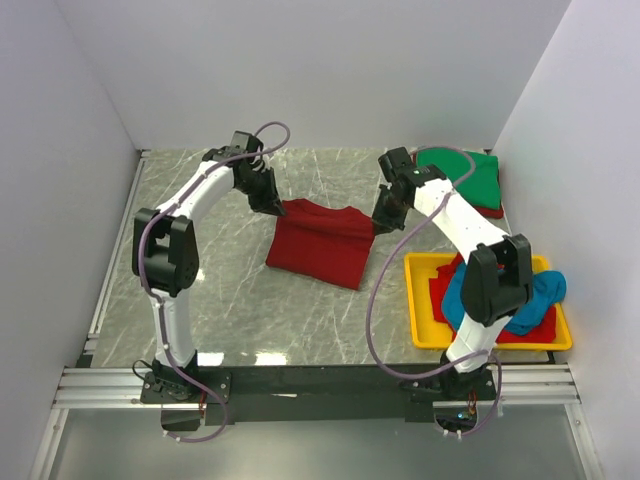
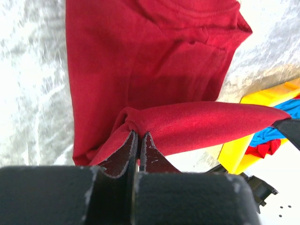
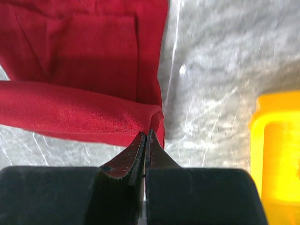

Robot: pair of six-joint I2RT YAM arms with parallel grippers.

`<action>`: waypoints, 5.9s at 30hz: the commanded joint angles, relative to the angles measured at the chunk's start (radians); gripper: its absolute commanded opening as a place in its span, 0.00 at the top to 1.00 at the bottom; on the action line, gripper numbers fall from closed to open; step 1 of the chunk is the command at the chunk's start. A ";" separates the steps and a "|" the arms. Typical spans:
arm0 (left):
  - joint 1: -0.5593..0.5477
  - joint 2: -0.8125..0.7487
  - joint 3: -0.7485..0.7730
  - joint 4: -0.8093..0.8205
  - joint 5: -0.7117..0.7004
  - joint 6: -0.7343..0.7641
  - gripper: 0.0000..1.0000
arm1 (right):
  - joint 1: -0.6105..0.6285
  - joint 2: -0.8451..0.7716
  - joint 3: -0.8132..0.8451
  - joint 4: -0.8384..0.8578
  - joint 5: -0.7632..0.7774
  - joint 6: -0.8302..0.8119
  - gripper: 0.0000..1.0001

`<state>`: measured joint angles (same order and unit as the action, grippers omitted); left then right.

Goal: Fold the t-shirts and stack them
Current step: Fold the tshirt, then neatly place the folded tshirt to the corner

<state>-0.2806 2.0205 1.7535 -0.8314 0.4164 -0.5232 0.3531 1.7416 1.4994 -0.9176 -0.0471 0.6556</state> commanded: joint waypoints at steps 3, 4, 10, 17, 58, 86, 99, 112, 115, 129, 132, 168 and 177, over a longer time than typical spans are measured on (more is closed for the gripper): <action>0.026 0.058 0.096 0.031 0.002 0.034 1.00 | -0.042 0.078 0.110 -0.007 0.026 -0.062 1.00; 0.027 0.066 0.112 0.034 0.001 0.034 1.00 | -0.042 0.091 0.122 -0.010 0.026 -0.066 1.00; 0.044 0.104 0.146 0.063 0.002 0.029 1.00 | -0.059 0.179 0.189 -0.023 0.023 -0.094 1.00; 0.050 0.155 0.167 0.081 0.021 0.037 1.00 | -0.068 0.214 0.209 -0.026 0.021 -0.106 1.00; 0.115 0.139 0.153 0.221 -0.047 -0.018 0.26 | -0.114 0.210 0.164 0.213 -0.235 -0.172 0.20; 0.080 0.198 0.050 0.252 0.010 0.071 0.22 | -0.117 0.110 -0.243 0.569 -0.453 -0.080 0.20; 0.066 0.239 0.061 0.232 -0.076 0.080 0.37 | -0.128 0.128 -0.284 0.626 -0.474 -0.048 0.20; 0.067 0.239 -0.002 0.262 -0.071 0.089 0.79 | -0.138 0.174 -0.358 0.740 -0.523 -0.010 0.20; 0.070 0.236 -0.021 0.270 -0.079 0.091 0.87 | -0.140 0.183 -0.383 0.781 -0.536 0.002 0.20; 0.077 0.231 -0.088 0.287 -0.077 0.091 0.96 | -0.062 0.317 -0.298 0.875 -0.525 0.045 0.21; 0.077 0.230 -0.088 0.291 -0.070 0.089 0.97 | -0.045 0.346 -0.263 0.869 -0.498 0.050 0.26; 0.121 -0.003 -0.230 0.311 -0.093 0.042 0.29 | -0.062 0.527 0.636 -0.059 0.415 -0.497 1.00; 0.139 -0.055 -0.318 0.302 -0.149 0.042 0.29 | -0.083 0.509 0.644 0.006 0.631 -0.588 1.00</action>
<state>-0.1490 2.0346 1.4593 -0.5316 0.3012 -0.4904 0.2821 2.2818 2.0968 -0.9379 0.4423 0.1291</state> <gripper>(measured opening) 0.709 0.070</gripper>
